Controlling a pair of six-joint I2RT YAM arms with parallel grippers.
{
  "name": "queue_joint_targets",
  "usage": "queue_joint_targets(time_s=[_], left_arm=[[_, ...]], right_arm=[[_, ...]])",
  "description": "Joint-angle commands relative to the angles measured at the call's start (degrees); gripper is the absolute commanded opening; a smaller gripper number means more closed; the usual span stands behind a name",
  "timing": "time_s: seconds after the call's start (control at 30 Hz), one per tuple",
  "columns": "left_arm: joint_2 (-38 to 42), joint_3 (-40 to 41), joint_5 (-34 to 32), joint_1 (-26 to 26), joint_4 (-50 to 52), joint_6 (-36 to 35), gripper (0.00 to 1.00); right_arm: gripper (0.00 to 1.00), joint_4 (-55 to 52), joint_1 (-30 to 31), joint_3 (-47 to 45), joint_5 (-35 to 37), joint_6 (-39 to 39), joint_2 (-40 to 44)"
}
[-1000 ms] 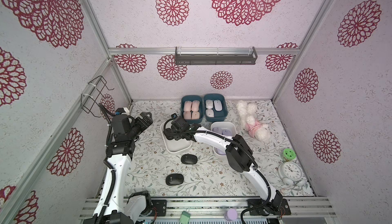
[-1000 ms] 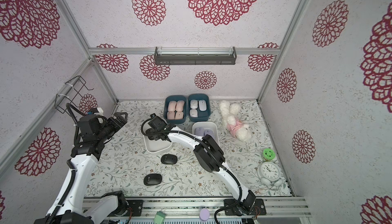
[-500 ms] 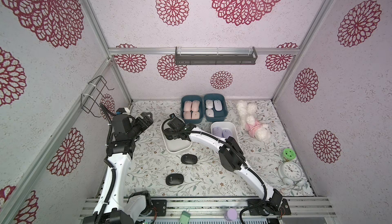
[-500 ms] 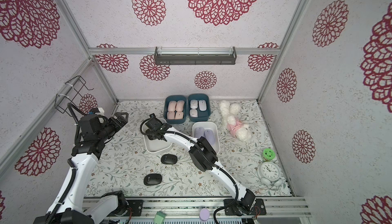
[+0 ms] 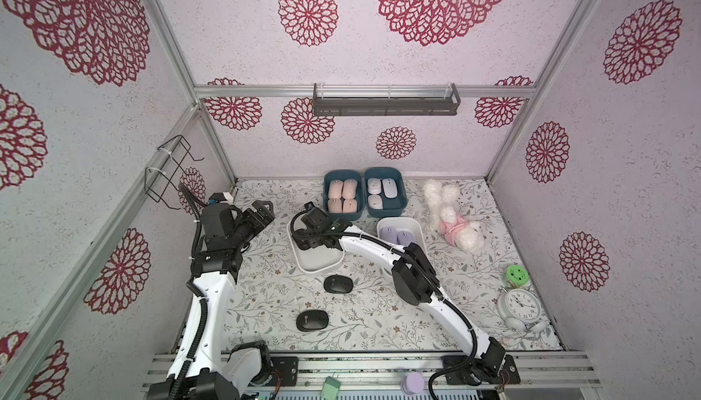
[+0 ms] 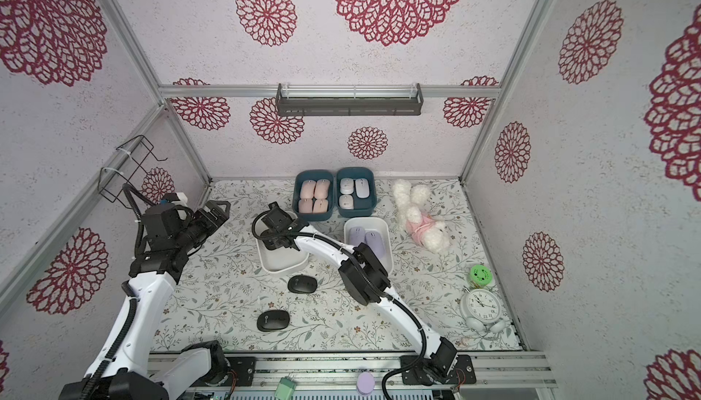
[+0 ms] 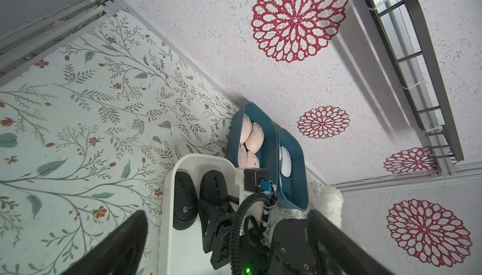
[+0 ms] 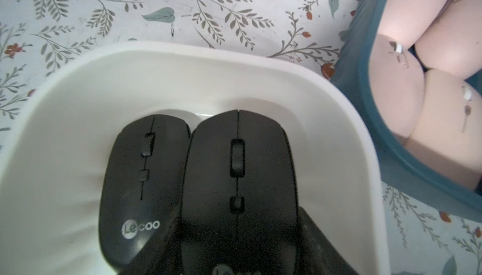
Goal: Place the mice by color into the storage box
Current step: Place the mouse in the storage box, then adjust the mouse at the center of the board.
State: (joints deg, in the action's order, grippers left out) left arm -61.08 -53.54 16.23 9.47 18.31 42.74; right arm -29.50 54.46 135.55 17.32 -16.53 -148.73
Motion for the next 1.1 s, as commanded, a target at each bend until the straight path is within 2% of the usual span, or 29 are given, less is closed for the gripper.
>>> queue_joint_targets(time_s=[0.0, 0.3, 0.4, 0.57, 0.83, 0.93, 1.07], left_arm=[[-0.2, -2.1, 0.8, -0.3, 0.1, 0.2, 0.97], [-0.3, -2.2, 1.0, -0.3, 0.2, 0.1, 0.97], [-0.4, -2.3, 0.9, -0.3, 0.5, 0.0, 0.97], [-0.5, -2.6, 1.3, -0.3, 0.6, -0.1, 0.97], [-0.8, -2.9, 1.8, -0.2, 0.9, -0.3, 0.97], [-0.8, -3.1, 2.0, -0.2, 1.0, -0.5, 0.97], [-0.9, -3.1, 2.5, -0.2, 0.9, -1.1, 0.97]], right_arm=[[0.57, -0.2, -0.9, 2.1, -1.9, 0.3, 0.2], [0.63, 0.0, -0.9, 2.2, -2.4, 1.7, 2.7], [0.7, 0.2, -1.0, 2.2, -2.3, 2.1, 3.4], [0.73, -0.3, -0.8, 2.2, -1.7, 2.5, 4.7], [0.73, -1.4, 0.0, 2.1, -0.5, 3.6, 6.9], [0.7, -2.2, 0.8, 1.7, 0.1, 5.2, 8.5], [0.68, -2.5, 2.9, -2.4, 0.8, 7.8, 14.3]])
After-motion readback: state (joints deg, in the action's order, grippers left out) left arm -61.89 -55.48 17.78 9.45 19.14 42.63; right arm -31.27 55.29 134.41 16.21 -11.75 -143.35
